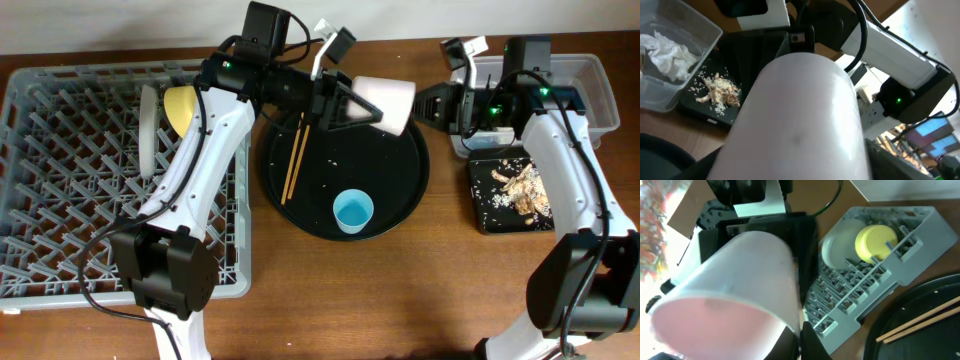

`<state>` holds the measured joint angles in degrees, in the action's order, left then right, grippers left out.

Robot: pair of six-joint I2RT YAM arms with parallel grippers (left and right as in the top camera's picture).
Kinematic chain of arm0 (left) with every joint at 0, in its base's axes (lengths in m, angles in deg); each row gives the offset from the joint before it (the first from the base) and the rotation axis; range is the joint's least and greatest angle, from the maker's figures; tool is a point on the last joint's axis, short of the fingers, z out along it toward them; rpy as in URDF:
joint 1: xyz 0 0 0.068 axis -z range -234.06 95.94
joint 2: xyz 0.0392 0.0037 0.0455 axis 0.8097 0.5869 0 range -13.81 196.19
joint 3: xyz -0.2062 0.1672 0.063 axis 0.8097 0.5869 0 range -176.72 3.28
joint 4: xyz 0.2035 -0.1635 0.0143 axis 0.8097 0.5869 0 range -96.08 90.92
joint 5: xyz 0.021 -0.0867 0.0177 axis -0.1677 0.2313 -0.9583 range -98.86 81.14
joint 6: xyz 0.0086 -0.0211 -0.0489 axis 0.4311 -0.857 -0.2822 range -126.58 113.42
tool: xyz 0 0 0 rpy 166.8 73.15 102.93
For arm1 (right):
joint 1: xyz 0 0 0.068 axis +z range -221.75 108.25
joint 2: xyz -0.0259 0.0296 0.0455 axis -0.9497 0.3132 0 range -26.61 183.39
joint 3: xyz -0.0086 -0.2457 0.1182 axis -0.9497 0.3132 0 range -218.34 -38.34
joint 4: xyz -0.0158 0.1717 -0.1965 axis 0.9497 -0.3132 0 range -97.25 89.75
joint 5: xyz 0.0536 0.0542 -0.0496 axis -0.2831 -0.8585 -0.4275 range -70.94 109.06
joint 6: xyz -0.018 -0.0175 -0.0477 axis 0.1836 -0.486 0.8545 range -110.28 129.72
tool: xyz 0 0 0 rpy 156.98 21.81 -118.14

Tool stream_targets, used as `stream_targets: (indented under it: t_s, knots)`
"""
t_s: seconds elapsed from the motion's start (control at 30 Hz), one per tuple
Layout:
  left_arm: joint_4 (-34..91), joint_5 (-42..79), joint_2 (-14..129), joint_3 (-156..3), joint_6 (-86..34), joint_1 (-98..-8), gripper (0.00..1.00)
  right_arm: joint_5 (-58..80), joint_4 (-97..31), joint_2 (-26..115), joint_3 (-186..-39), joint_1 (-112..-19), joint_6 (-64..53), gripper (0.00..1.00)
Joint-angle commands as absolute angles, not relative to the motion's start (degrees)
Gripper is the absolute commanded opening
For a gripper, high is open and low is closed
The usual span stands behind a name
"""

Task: Sort waste into correct bins and load items into the dishwasher rack
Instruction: 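Grasp the pink cup with the left gripper, release right gripper, then lower pink cup into the rack with left gripper and release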

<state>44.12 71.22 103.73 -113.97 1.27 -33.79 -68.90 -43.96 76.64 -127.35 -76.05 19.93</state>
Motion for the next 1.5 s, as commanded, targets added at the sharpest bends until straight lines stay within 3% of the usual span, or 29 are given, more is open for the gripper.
stream_targets:
  t_s: [0.0,0.43,0.6,0.67,0.73,0.8,0.87,0.97,1.03,1.33,1.47]
  knots:
    - [43.2,70.9,103.5,-114.0,1.9,-33.5,0.84,-69.6,-44.2,76.4,-127.6,-75.5,19.7,0.05]
    - [42.3,71.4,103.5,-114.0,1.9,-35.1,0.83,-69.7,-44.3,76.4,-127.6,-75.5,19.7,0.05]
    - [42.3,73.4,103.5,-114.0,1.9,-35.1,0.71,-69.6,-44.3,76.4,-127.6,-75.5,19.7,0.05]
    - [42.4,73.4,103.5,-114.0,1.9,-35.1,0.6,-69.6,-44.3,76.4,-127.6,-75.5,19.7,0.06]
    - [42.4,73.4,103.5,-114.0,1.9,-35.1,0.49,-69.7,-44.3,76.4,-127.6,-75.5,19.7,0.13]
    - [42.4,73.8,103.5,-114.0,1.9,-35.1,0.44,-69.7,-44.3,76.4,-127.6,-75.5,19.7,0.16]
    - [42.4,74.3,103.5,-114.0,1.9,-35.1,0.37,-69.7,-44.3,76.4,-127.6,-75.5,19.7,0.31]
    - [42.3,74.8,103.5,-114.0,1.9,-35.1,0.35,-69.7,-44.3,76.4,-127.6,-75.6,19.7,0.62]
    - [42.3,75.0,103.5,-114.0,1.9,-35.2,0.35,-69.7,-44.3,76.4,-127.6,-76.6,19.0,0.73]
    - [42.3,77.5,103.3,-115.6,1.6,-40.7,0.3,-66.6,-46.0,76.3,-127.6,-90.7,13.5,0.86]
    - [42.7,64.7,100.8,-118.5,-1.0,-42.4,0.3,-55.3,-55.7,74.4,-127.6,-94.4,17.5,0.89]
